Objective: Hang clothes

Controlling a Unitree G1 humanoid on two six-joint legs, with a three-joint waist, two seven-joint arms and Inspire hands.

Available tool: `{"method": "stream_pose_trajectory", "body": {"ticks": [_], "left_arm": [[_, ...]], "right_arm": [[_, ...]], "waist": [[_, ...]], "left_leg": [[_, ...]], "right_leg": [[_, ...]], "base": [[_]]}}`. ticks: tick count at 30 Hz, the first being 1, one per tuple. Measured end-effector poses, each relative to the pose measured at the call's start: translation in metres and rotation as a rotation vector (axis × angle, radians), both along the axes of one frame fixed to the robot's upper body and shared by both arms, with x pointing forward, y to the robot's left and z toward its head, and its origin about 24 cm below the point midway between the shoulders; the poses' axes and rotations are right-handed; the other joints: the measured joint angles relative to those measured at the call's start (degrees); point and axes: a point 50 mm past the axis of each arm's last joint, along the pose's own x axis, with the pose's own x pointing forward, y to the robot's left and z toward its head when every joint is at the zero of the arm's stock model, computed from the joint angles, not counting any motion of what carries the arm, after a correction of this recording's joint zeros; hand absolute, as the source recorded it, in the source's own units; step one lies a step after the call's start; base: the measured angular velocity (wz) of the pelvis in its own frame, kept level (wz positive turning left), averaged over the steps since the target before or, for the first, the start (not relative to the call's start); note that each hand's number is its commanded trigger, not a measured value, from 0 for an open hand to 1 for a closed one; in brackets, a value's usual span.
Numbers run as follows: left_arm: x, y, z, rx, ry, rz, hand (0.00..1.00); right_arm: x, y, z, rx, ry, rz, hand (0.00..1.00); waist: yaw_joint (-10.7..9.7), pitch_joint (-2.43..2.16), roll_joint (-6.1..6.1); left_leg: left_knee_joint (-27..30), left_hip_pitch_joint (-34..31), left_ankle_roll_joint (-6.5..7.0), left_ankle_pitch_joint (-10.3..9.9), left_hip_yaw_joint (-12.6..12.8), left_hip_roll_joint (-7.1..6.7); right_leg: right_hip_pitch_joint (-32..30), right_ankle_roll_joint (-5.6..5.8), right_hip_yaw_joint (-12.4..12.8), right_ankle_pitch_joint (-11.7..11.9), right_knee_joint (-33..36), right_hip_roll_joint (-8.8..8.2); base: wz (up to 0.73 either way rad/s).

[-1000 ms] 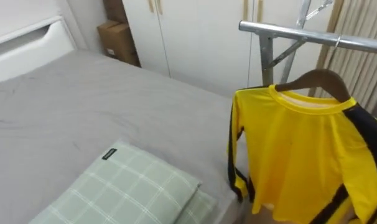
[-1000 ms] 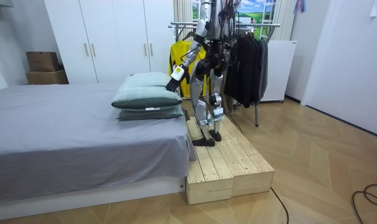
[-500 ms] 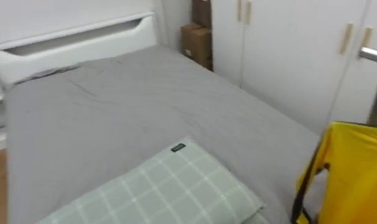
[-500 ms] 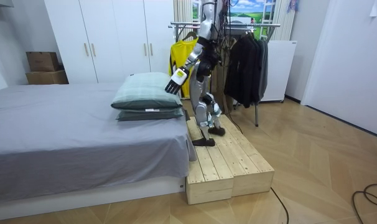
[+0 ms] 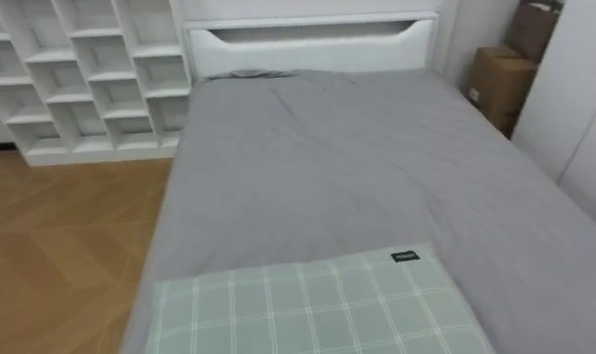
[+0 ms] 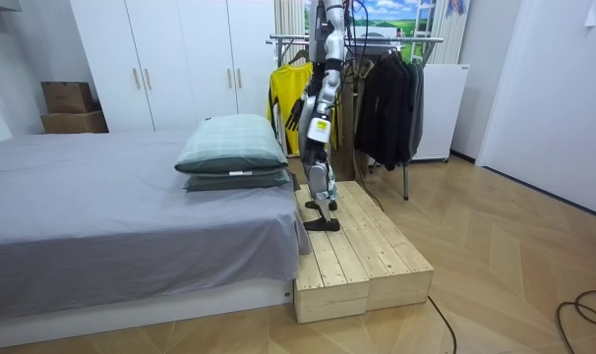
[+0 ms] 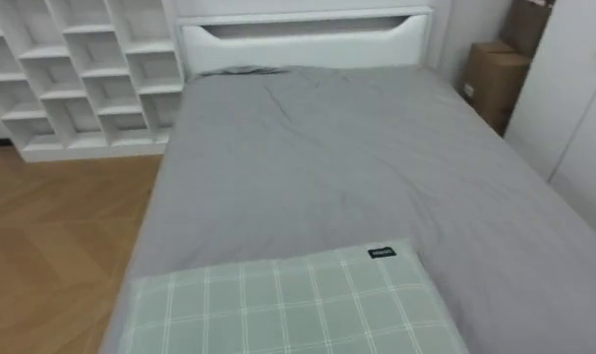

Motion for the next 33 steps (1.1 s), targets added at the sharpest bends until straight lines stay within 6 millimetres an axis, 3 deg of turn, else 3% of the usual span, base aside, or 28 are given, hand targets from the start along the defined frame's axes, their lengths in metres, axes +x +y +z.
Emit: {"method": "stream_pose_trajectory", "body": {"ticks": [4, 9, 13, 15, 20, 31, 33], "left_arm": [[0.005, 0.000, 0.000, 0.012, -0.011, 0.009, 0.00], [0.051, 0.008, 0.006, 0.101, -0.158, -0.017, 0.00], [0.072, 0.002, 0.006, 0.084, -0.202, -0.057, 0.00], [0.072, 0.000, 0.005, 0.071, -0.201, -0.073, 0.00], [0.060, -0.001, 0.004, 0.061, -0.175, -0.073, 0.00], [0.038, -0.009, -0.001, -0.020, -0.116, -0.025, 0.00], [0.035, -0.010, -0.002, -0.033, -0.105, -0.026, 0.00]], "right_arm": [[0.001, 0.003, -0.001, 0.006, 0.017, 0.018, 0.00], [0.001, 0.006, -0.002, 0.042, 0.026, 0.060, 0.00], [-0.002, 0.005, -0.002, 0.054, 0.039, 0.066, 0.00], [-0.007, 0.004, -0.003, 0.065, 0.043, 0.034, 0.00], [-0.017, 0.002, -0.004, 0.090, 0.055, -0.034, 0.00], [-0.024, 0.003, -0.005, 0.126, 0.069, -0.088, 0.00], [-0.023, 0.003, -0.005, 0.133, 0.069, -0.081, 0.00]], "waist": [[0.0, 0.13, -0.86], [-0.1, 0.14, -2.56], [-2.0, 0.06, -2.65], [-3.2, -0.17, -2.44], [-3.3, -0.80, -1.72], [-2.8, -0.60, -1.00], [-2.7, -0.39, -0.92]], "left_leg": [[0.3, -0.3, -0.08, 0.0, -1.8, -0.66], [3.5, -3.3, -0.82, -0.6, -4.3, -1.34], [5.1, -4.7, -0.82, -0.9, -1.7, -0.90], [5.2, -4.7, -0.80, -0.9, -0.9, -0.86], [4.1, -3.8, -0.72, -0.7, -0.8, -0.96], [2.8, -2.9, -0.82, -0.6, -0.3, -0.77], [2.6, -2.7, -0.81, -0.6, -0.3, -0.73]], "right_leg": [[0.8, 0.00, -0.9, -0.2, -0.7, 0.09], [0.8, -0.29, -3.5, -1.4, -1.1, 0.35], [1.4, 0.11, -5.8, -2.1, -1.0, 0.17], [1.8, 0.34, -6.6, -2.3, -1.0, -0.04], [2.1, 0.34, -5.8, -2.3, -1.0, -0.07], [2.1, 0.00, -5.2, -2.3, -0.9, -0.06], [2.2, -0.13, -5.2, -2.2, -0.8, -0.05]], "base": [[0.26], [0.30], [0.35], [0.21], [-0.02], [-0.02], [0.00]]}}
